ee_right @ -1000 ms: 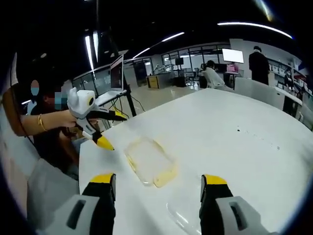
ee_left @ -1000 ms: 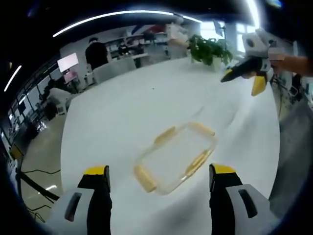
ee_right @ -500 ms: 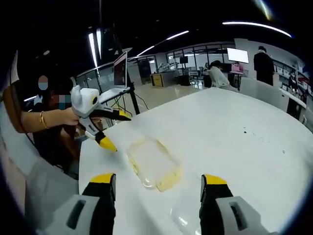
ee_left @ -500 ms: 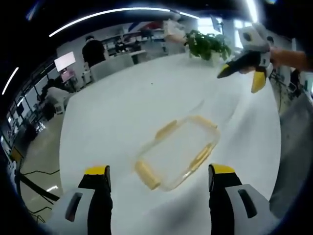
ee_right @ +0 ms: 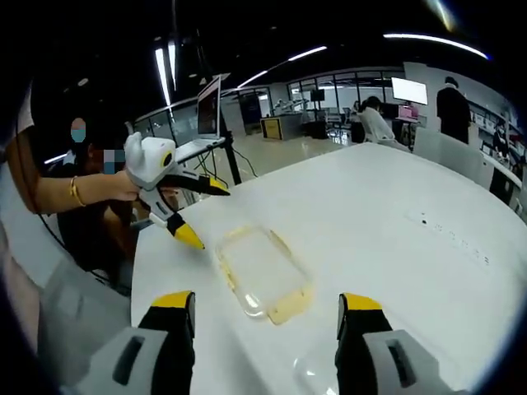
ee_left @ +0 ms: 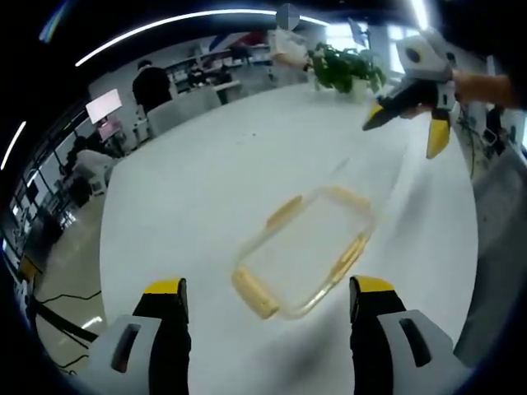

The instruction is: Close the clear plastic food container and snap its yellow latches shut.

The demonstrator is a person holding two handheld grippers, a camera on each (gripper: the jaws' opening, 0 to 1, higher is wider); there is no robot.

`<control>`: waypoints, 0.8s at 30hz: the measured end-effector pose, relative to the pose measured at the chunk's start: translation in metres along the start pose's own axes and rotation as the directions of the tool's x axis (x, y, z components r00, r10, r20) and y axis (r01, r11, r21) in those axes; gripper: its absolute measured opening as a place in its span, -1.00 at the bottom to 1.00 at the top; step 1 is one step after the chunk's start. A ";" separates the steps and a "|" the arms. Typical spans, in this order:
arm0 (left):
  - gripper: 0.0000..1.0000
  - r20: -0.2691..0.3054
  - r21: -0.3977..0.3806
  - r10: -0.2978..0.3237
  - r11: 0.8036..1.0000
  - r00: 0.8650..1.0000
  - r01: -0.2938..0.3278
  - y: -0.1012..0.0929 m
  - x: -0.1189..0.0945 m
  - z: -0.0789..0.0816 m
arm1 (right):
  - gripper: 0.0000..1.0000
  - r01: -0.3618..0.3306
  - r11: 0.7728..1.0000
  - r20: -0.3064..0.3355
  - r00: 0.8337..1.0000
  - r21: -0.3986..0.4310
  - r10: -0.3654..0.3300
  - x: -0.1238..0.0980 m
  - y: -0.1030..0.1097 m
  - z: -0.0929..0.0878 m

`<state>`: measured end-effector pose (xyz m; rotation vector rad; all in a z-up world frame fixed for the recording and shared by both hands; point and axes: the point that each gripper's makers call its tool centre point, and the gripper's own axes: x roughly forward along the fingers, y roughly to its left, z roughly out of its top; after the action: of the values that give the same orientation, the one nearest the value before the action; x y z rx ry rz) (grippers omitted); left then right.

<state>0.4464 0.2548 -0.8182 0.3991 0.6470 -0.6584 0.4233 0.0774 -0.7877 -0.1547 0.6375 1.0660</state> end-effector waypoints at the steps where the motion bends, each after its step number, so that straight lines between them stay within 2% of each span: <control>1: 0.57 0.000 0.001 -0.002 1.000 1.000 0.002 0.000 0.000 0.000 | 0.39 -0.002 1.000 -0.002 1.000 -0.001 0.002 0.001 0.000 0.000; 17: 0.53 -0.045 0.053 -0.039 0.998 0.998 0.042 0.001 0.008 -0.009 | 0.39 -0.057 0.997 -0.059 0.997 -0.050 0.054 0.022 0.008 -0.005; 21: 0.41 -0.064 0.070 -0.061 0.995 0.996 0.065 0.001 0.010 -0.011 | 0.39 -0.065 0.996 -0.074 0.995 -0.066 0.060 0.027 0.006 -0.006; 24: 0.42 -0.068 0.079 -0.071 0.994 0.995 0.076 0.002 0.012 -0.011 | 0.38 -0.066 0.995 -0.084 0.995 -0.074 0.059 0.029 0.005 -0.007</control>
<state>0.4500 0.2571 -0.8341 0.4756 0.7013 -0.7460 0.4254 0.0991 -0.8089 -0.2472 0.6787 1.1498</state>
